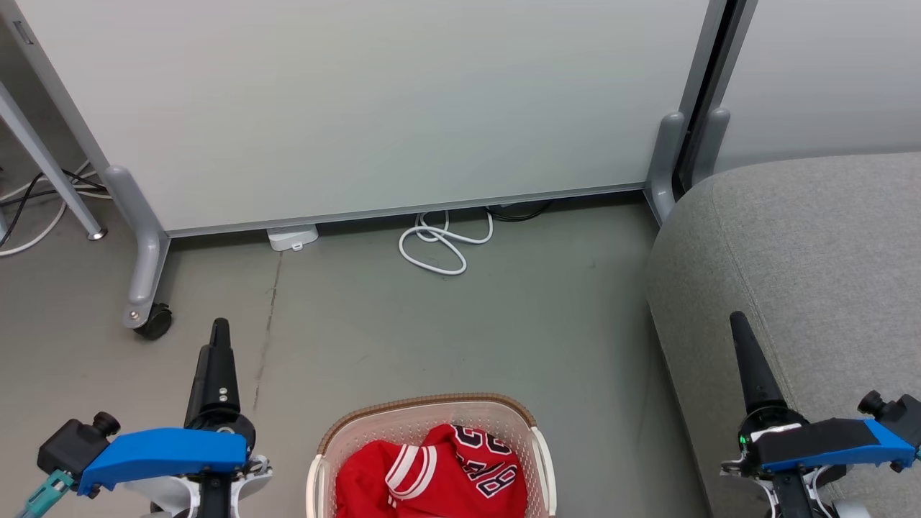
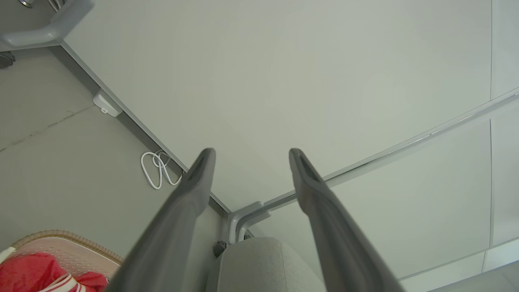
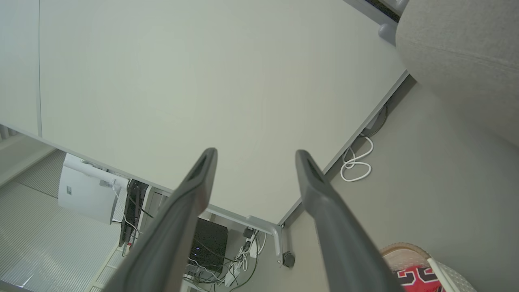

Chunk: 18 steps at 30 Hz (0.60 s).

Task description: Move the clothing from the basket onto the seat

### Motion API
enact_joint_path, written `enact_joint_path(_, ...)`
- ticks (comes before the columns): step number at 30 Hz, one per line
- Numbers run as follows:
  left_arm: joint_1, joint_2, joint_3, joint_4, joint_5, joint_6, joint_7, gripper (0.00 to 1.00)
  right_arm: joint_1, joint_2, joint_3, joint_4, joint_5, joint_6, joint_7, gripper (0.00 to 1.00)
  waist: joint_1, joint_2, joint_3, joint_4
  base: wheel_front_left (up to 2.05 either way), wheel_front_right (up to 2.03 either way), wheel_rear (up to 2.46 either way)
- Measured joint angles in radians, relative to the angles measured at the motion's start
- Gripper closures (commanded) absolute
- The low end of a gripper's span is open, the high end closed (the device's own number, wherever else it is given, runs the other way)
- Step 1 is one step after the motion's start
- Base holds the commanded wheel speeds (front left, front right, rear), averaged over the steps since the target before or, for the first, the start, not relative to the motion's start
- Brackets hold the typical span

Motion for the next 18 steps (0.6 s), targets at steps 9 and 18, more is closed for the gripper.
enact_joint_path(9,-0.005,0.001,-0.049,-0.01,0.22,0.023,-0.033,0.0,0.0,0.0,0.033,-0.012,-0.191,0.0,-0.034,0.0,0.0,0.0001,0.0,0.002,0.0,0.0,0.0)
enact_joint_path(18,-0.014,0.002,-0.083,-0.007,0.401,0.045,-0.06,0.0,0.0,-0.001,0.048,-0.011,-0.354,0.0,-0.06,0.0,0.0,0.0,0.0,0.004,0.0,0.0,0.0)
